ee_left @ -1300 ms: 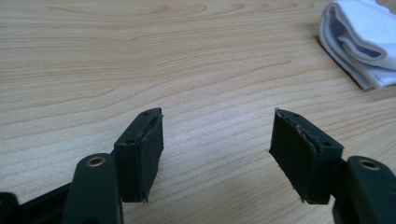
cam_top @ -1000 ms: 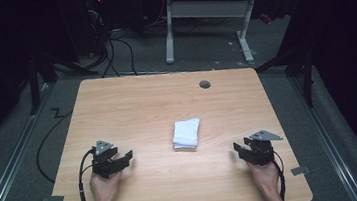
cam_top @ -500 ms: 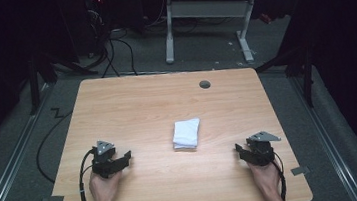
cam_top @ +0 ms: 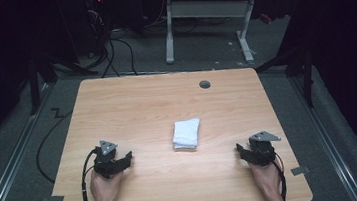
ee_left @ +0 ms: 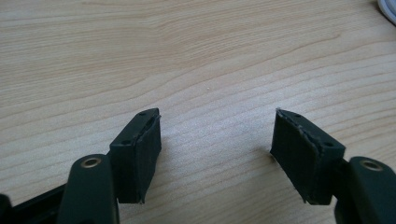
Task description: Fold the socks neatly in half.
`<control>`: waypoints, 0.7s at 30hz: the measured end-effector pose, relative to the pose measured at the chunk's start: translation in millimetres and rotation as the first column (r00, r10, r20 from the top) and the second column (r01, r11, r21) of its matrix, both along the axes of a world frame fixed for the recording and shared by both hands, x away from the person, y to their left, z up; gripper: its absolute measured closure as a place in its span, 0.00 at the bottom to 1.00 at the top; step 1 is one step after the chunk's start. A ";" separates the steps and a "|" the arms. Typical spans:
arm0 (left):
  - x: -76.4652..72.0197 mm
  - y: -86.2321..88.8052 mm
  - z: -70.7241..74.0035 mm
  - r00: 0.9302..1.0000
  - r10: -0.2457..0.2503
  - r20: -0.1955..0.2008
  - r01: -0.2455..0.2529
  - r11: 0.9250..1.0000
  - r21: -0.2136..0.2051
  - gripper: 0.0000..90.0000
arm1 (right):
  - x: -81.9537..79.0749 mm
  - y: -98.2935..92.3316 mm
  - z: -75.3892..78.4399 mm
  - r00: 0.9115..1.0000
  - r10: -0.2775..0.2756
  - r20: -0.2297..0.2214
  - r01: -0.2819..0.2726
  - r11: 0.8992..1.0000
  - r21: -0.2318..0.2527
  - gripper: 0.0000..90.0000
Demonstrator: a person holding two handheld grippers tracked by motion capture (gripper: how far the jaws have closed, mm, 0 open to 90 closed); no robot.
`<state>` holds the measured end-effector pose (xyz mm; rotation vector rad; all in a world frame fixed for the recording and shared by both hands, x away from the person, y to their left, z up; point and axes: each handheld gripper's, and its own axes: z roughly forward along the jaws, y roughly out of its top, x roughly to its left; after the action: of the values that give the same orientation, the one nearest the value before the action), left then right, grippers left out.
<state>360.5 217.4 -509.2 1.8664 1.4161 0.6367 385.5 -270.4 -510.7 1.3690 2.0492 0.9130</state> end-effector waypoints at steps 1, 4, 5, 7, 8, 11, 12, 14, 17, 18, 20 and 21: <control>0.0 -0.2 0.0 1.000 0.001 0.000 -0.001 1.000 0.002 0.37 | 0.2 -0.3 0.0 1.000 -0.001 0.000 0.001 1.000 -0.001 0.44; 0.0 -1.3 -0.2 1.000 0.000 0.001 0.000 1.000 0.013 0.36 | 1.2 -1.6 -0.1 1.000 -0.011 -0.010 0.011 1.000 0.009 0.40; 0.1 -1.8 -0.2 1.000 -0.001 0.001 0.001 1.000 0.017 0.36 | 1.8 -2.4 -0.3 1.000 -0.013 -0.014 0.013 1.000 0.017 0.39; 0.0 -3.0 -0.2 1.000 -0.001 0.000 0.001 1.000 0.029 0.36 | 2.5 -3.8 -0.4 1.000 -0.021 -0.024 0.021 0.999 0.028 0.38; 0.0 -3.7 -0.3 1.000 0.000 0.000 0.000 0.999 0.035 0.36 | 2.3 -4.0 -0.4 0.999 -0.023 -0.024 0.024 0.999 0.028 0.37; 0.1 -3.8 -0.3 1.000 0.001 -0.002 0.000 0.999 0.037 0.35 | 2.0 -4.6 -0.4 0.999 -0.027 -0.025 0.027 0.999 0.026 0.36; 0.1 -3.8 -0.3 1.000 0.000 -0.002 0.000 0.999 0.037 0.34 | 1.9 -4.9 -0.4 0.999 -0.028 -0.025 0.029 0.999 0.026 0.36; 0.2 -3.9 -0.4 1.000 -0.001 -0.003 0.001 0.999 0.038 0.33 | 2.0 -5.1 -0.6 0.999 -0.030 -0.025 0.031 0.999 0.027 0.36; 0.2 -4.3 -0.5 1.000 -0.004 -0.004 0.004 0.999 0.039 0.32 | 1.8 -5.2 -0.6 0.999 -0.033 -0.026 0.034 0.999 0.029 0.35; 0.2 -4.4 -0.6 1.000 -0.006 -0.005 0.006 0.999 0.038 0.31 | 1.7 -5.3 -0.7 0.999 -0.032 -0.024 0.033 0.999 0.026 0.35; 0.1 -4.8 -0.6 1.000 -0.008 -0.007 0.008 0.999 0.039 0.30 | 1.2 -5.2 -0.6 0.999 -0.029 -0.026 0.030 0.999 0.025 0.35; 0.1 -4.8 -0.6 1.000 -0.009 -0.007 0.009 0.999 0.039 0.29 | 1.0 -5.3 -0.6 0.999 -0.026 -0.026 0.027 0.999 0.024 0.35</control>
<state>360.6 212.6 -509.9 1.9058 1.4085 0.6578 386.6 -275.7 -511.3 1.4240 2.0401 0.9170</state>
